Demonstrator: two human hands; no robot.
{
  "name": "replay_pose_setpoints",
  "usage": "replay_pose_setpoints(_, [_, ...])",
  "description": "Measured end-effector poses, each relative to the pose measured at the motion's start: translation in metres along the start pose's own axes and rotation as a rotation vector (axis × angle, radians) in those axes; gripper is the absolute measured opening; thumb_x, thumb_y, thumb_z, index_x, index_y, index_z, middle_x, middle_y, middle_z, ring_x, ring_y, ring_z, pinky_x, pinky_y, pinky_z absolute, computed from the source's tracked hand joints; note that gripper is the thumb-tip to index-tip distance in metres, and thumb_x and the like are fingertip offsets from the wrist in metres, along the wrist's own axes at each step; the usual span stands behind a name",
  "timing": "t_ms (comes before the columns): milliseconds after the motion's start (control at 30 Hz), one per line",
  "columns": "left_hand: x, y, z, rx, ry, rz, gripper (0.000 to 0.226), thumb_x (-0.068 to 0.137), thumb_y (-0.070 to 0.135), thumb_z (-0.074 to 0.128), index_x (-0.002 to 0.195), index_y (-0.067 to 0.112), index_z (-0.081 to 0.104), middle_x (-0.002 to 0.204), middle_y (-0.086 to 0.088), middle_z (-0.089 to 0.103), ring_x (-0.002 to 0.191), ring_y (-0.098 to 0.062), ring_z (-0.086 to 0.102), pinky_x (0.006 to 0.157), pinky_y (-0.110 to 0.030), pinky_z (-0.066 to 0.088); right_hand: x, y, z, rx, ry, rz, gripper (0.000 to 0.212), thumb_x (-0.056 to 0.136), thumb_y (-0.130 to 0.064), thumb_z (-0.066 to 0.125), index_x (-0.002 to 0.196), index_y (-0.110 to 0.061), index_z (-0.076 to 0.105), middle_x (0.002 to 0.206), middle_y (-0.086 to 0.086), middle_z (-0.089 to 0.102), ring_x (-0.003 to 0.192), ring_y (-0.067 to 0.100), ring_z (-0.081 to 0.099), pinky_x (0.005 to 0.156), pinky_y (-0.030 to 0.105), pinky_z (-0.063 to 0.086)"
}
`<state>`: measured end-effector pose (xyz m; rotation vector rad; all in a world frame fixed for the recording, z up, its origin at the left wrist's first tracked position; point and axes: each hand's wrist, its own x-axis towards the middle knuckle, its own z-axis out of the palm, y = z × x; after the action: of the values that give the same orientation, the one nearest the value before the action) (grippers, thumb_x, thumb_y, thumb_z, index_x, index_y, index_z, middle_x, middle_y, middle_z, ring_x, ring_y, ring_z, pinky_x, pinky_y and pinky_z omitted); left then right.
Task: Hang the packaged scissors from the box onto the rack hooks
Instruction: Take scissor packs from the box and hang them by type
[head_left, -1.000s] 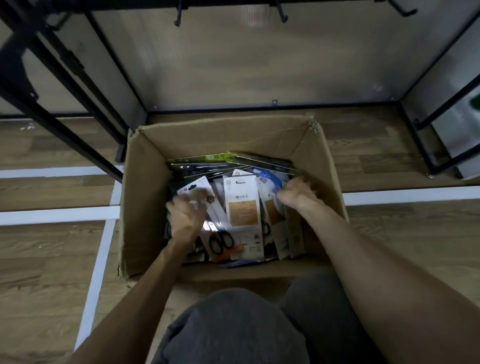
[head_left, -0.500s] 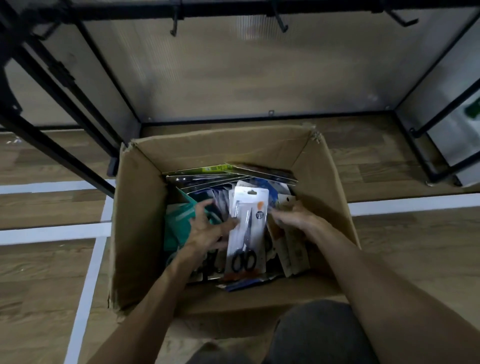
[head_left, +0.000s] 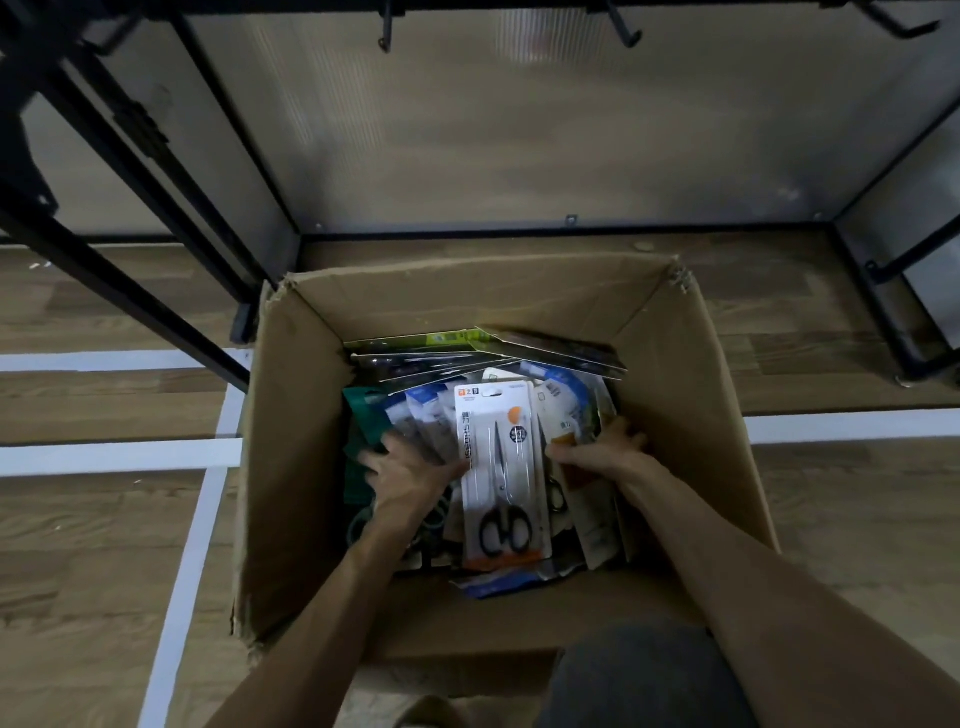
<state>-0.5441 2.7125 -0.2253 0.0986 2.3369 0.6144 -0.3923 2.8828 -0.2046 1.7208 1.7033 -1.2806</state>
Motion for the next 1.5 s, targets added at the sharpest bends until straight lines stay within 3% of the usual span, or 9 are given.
replay_pose_setpoints(267, [-0.022, 0.006, -0.005, 0.217, 0.162, 0.320, 0.078, 0.080, 0.045, 0.081, 0.144, 0.023, 0.042, 0.153, -0.016, 0.016, 0.139, -0.040, 0.027, 0.101, -0.053, 0.046, -0.002, -0.005, 0.001, 0.046, -0.281, -0.251, 0.134, 0.054, -0.079, 0.079, 0.158, -0.029, 0.010, 0.161, 0.006, 0.028, 0.146, 0.030, 0.029, 0.119, 0.052, 0.028])
replay_pose_setpoints(400, [-0.029, 0.010, -0.001, 0.334, 0.382, 0.448, 0.066, 0.089, 0.039, 0.071, 0.139, 0.005, 0.043, 0.144, -0.023, 0.031, 0.128, -0.040, 0.035, 0.101, -0.048, 0.041, -0.004, 0.005, 0.000, 0.364, -0.232, -0.217, 0.065, 0.078, -0.063, 0.074, 0.130, -0.033, 0.051, 0.142, 0.002, 0.049, 0.129, 0.027, 0.048, 0.111, 0.051, 0.041])
replay_pose_setpoints(533, [-0.026, 0.004, 0.009, -0.026, -0.115, 0.352, 0.061, 0.085, 0.048, 0.074, 0.126, 0.006, 0.059, 0.111, -0.012, 0.068, 0.097, -0.025, 0.067, 0.084, -0.044, 0.057, 0.006, 0.021, 0.002, -0.078, -0.086, -0.162, 0.132, 0.070, -0.048, 0.086, 0.158, -0.014, -0.007, 0.165, 0.012, -0.001, 0.152, 0.033, 0.005, 0.122, 0.051, 0.019])
replay_pose_setpoints(667, [-0.029, 0.007, 0.010, -0.199, -0.438, 0.293, 0.061, 0.079, 0.045, 0.083, 0.115, 0.000, 0.062, 0.098, -0.001, 0.071, 0.094, -0.017, 0.069, 0.075, -0.027, 0.055, -0.007, 0.013, 0.003, -0.132, -0.129, -0.141, 0.148, 0.045, -0.066, 0.085, 0.157, -0.014, 0.004, 0.162, 0.009, 0.019, 0.149, 0.030, 0.020, 0.118, 0.050, 0.029])
replay_pose_setpoints(833, [-0.034, 0.011, 0.002, -0.403, -0.410, 0.235, 0.048, 0.085, 0.021, 0.082, 0.117, 0.003, 0.051, 0.107, -0.006, 0.062, 0.108, -0.025, 0.063, 0.094, -0.034, 0.051, 0.006, 0.010, 0.000, -0.040, -0.160, -0.392, 0.082, 0.048, -0.049, 0.086, 0.124, -0.031, 0.062, 0.120, -0.007, 0.069, 0.113, 0.013, 0.062, 0.103, 0.044, 0.049])
replay_pose_setpoints(1000, [-0.038, 0.016, -0.007, -0.572, -0.473, 0.329, 0.053, 0.086, 0.010, 0.080, 0.115, 0.016, 0.037, 0.099, 0.008, 0.078, 0.090, -0.001, 0.074, 0.069, -0.013, 0.056, -0.020, -0.010, -0.003, 0.139, -0.194, -0.446, 0.034, 0.077, -0.041, 0.081, 0.105, -0.033, 0.062, 0.103, -0.017, 0.066, 0.099, 0.006, 0.061, 0.090, 0.027, 0.049])
replay_pose_setpoints(1200, [-0.027, 0.008, -0.015, -0.829, -0.513, 0.218, 0.099, 0.066, 0.021, 0.096, 0.145, 0.010, 0.038, 0.127, -0.013, 0.071, 0.116, -0.033, 0.069, 0.102, -0.057, 0.051, -0.024, -0.021, -0.004, 0.253, -0.261, -0.477, 0.032, 0.079, -0.030, 0.082, 0.107, -0.036, 0.067, 0.108, -0.006, 0.075, 0.101, 0.017, 0.071, 0.095, 0.046, 0.055])
replay_pose_setpoints(1367, [-0.032, 0.009, -0.013, -0.772, -0.541, 0.183, 0.042, 0.085, 0.006, 0.075, 0.126, 0.002, 0.064, 0.118, -0.016, 0.074, 0.109, -0.032, 0.072, 0.098, -0.051, 0.055, -0.024, -0.018, -0.001, 0.303, -0.299, -0.380, 0.076, 0.053, -0.049, 0.089, 0.121, -0.042, 0.057, 0.122, -0.007, 0.068, 0.114, 0.019, 0.063, 0.100, 0.049, 0.050])
replay_pose_setpoints(1500, [-0.054, 0.023, -0.029, -0.747, -0.413, 0.223, 0.043, 0.085, 0.001, 0.075, 0.125, 0.010, 0.065, 0.114, -0.010, 0.076, 0.107, -0.029, 0.073, 0.096, -0.049, 0.056, -0.050, -0.017, -0.009, 0.437, -0.301, -0.372, 0.084, 0.077, -0.038, 0.084, 0.143, -0.031, 0.032, 0.125, -0.012, 0.056, 0.109, 0.011, 0.056, 0.076, 0.032, 0.049])
